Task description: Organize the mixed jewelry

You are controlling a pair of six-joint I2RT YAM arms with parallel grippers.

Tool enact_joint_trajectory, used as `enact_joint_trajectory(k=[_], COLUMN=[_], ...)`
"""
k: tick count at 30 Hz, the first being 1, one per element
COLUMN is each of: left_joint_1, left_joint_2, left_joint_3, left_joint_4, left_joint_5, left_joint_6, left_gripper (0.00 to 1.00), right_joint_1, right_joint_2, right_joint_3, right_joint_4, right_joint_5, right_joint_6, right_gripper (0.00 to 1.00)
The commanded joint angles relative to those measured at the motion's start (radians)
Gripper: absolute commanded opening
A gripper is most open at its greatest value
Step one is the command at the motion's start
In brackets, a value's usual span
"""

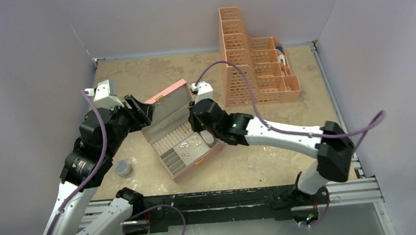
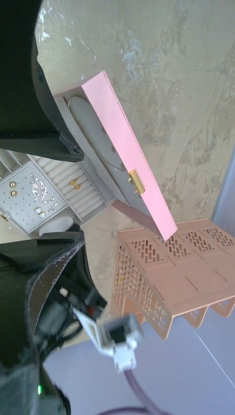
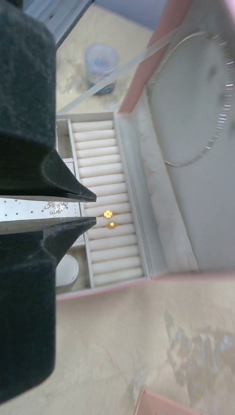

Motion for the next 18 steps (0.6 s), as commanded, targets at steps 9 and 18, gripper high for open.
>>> enact_joint_trajectory(k=[9,18], left_joint_1=[0.004,0.004], left_joint_2=[-0.004,0.038], left_joint_3=[-0.001,-0.031], left_joint_4=[0.088,0.139], left_joint_5=[0.157,0.260], left_joint_6=[-0.029,-0.044], left_gripper=[0.61,0.62], right_joint_1=[-0.240,-0.410], right_joint_2=[-0.289,-0.360], right_joint_3=[-0.243,-0.448], right_joint_4=[-0.347,-0.480], right_joint_5=[0.261,0.271], right_joint_6=[0.572,0.710], right_gripper=[0.34,0.49])
